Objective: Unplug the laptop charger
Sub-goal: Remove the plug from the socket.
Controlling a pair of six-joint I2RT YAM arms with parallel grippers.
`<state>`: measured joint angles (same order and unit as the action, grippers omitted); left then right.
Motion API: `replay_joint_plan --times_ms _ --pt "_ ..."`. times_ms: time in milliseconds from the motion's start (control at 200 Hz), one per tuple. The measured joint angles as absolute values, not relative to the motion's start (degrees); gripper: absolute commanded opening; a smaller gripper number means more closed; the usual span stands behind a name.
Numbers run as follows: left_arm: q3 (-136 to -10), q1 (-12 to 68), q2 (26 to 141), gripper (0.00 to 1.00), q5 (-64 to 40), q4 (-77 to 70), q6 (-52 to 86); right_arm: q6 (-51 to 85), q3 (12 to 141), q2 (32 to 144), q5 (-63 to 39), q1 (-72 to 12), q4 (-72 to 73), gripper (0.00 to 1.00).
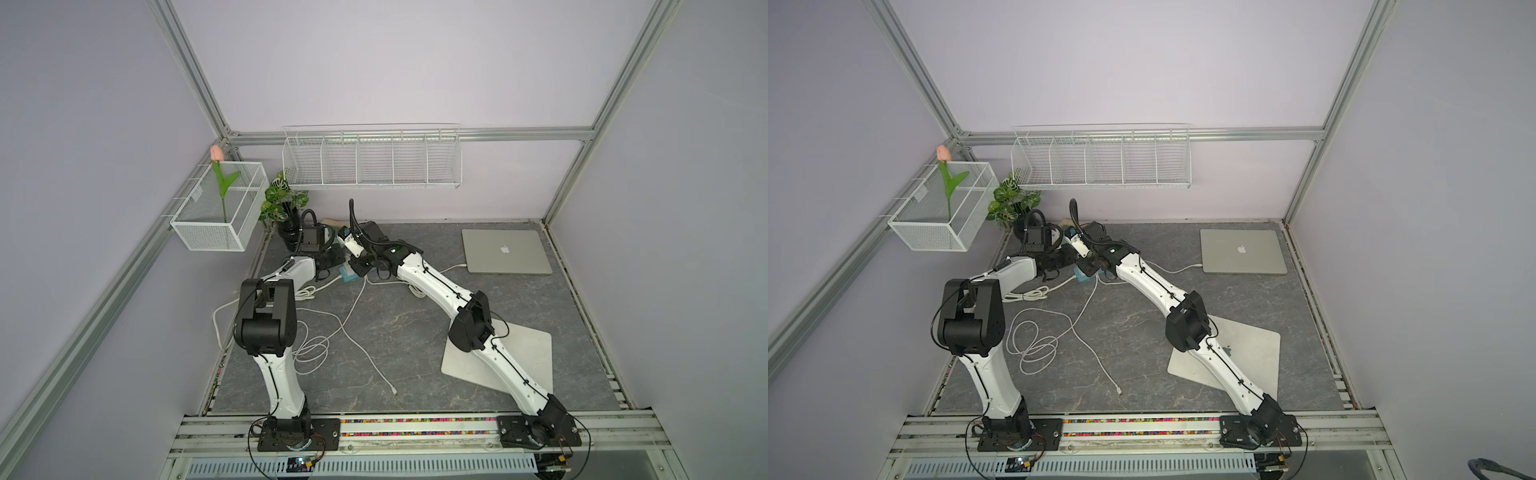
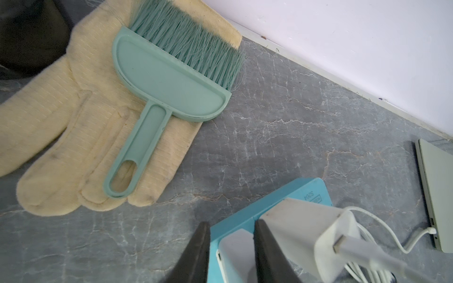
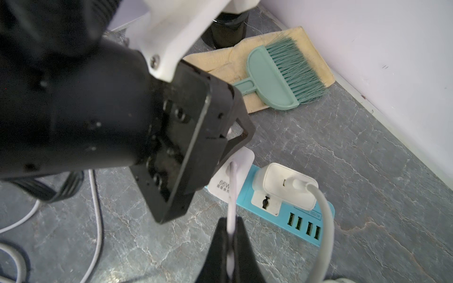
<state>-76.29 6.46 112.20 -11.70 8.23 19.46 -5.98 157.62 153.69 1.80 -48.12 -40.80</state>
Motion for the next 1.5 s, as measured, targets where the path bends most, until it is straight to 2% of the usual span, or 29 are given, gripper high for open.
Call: replay_joint_plan --times_ms 515,930,1215,1380,1500 --pt "-75.2 7.2 114.3 0.29 -10.8 12.3 18.9 -3.8 157.6 150.6 1.7 -48.4 -41.3 0.07" --pt "-71.1 7.5 113.4 0.30 -10.3 12.4 18.8 -3.9 154.3 148.0 1.7 -48.9 -41.1 0.07" --pt "-64.8 7.4 100.7 0.31 -6.0 12.0 18.9 -3.9 151.2 145.3 1.9 -48.9 -41.3 0.07" --pt "-58.0 6.7 90.5 0.37 -3.7 8.1 20.4 -3.9 151.0 145.0 2.0 -48.9 -41.4 0.07" --pt "-54.7 6.4 87.5 0.40 -4.2 4.6 21.3 -3.9 150.0 144.4 2.0 -48.9 -41.8 0.07"
